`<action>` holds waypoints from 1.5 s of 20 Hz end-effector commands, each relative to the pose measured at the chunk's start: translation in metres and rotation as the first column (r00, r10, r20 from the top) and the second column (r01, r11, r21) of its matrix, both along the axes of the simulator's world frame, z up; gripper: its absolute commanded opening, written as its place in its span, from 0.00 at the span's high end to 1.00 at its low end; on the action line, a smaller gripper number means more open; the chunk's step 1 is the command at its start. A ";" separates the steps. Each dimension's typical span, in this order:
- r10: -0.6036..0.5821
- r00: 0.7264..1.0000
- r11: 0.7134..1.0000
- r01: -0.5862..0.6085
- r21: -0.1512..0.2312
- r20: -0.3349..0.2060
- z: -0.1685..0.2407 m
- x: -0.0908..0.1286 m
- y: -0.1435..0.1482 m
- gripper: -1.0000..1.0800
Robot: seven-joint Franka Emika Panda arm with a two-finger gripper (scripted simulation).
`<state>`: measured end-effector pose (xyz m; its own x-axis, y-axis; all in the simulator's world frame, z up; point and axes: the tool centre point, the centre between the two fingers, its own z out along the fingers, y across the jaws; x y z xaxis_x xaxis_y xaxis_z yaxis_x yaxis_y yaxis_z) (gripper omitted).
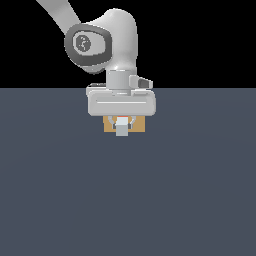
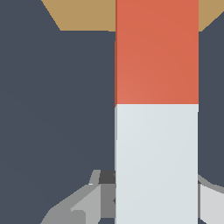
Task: Insert the peg into the horizontal hole in a box.
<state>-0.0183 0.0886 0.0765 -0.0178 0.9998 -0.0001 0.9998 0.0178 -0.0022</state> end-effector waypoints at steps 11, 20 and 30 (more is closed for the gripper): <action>-0.001 1.000 1.000 0.001 0.000 0.001 0.001 0.002 0.000 1.00; -0.001 1.000 1.000 0.001 0.001 0.002 0.002 0.001 0.041 1.00; -0.001 1.000 1.000 0.001 0.001 0.003 0.002 0.001 0.099 1.00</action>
